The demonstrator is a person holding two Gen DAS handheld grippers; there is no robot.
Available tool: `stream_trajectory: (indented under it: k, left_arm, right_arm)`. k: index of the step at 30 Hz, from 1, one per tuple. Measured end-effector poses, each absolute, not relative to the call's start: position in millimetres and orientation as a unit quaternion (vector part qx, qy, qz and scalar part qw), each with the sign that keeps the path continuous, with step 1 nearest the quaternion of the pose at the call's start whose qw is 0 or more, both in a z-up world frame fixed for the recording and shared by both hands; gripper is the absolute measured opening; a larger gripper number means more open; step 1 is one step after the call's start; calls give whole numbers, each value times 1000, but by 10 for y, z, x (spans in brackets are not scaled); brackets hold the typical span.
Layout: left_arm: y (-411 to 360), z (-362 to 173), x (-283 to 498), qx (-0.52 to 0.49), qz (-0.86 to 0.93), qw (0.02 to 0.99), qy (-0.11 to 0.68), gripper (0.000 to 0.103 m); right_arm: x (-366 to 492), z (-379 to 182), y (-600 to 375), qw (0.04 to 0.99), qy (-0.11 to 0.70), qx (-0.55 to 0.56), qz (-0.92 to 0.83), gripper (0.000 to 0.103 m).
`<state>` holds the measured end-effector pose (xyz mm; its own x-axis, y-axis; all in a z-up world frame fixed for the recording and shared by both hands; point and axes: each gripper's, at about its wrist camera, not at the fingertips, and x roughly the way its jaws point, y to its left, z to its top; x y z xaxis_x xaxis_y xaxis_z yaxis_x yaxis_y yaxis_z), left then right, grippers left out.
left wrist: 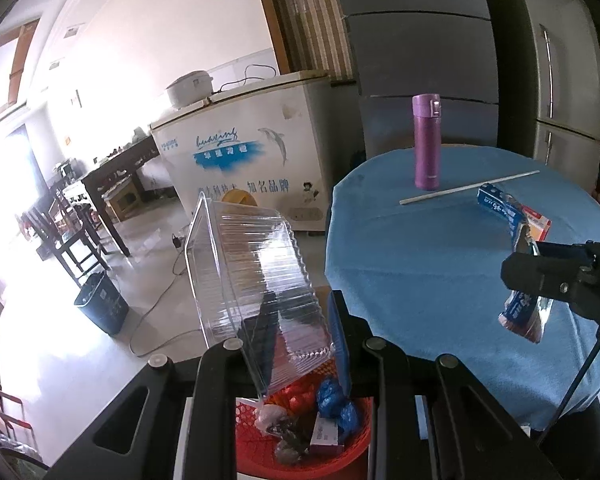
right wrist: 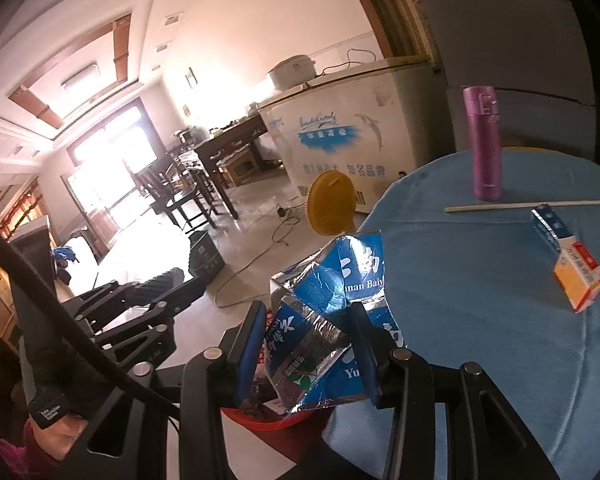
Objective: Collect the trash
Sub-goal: 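Carry the clear tray and blue-white carton with both tools to the red basket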
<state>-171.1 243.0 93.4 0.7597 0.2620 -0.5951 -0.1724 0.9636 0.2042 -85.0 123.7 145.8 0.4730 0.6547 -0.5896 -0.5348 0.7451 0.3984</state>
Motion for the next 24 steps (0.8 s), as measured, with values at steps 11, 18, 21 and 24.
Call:
stream_trajectory:
  k: [11, 18, 21, 24]
  left_arm:
    - [2564, 838, -1659, 57, 119, 930, 342, 27]
    - [2656, 708, -1592, 53, 125, 923, 359, 27]
    - [2694, 658, -1559, 53, 129, 920, 366, 27]
    - [2732, 594, -1520, 49, 131, 916, 375, 27]
  right_arm:
    - [-696, 1239, 1446, 824, 414, 109, 370, 45]
    - [-595, 1134, 1559, 813, 428, 116, 378, 45]
    - [-549, 1081, 1594, 808, 435, 121, 380, 45]
    - [-484, 1003, 1638, 799, 446, 128, 383, 45]
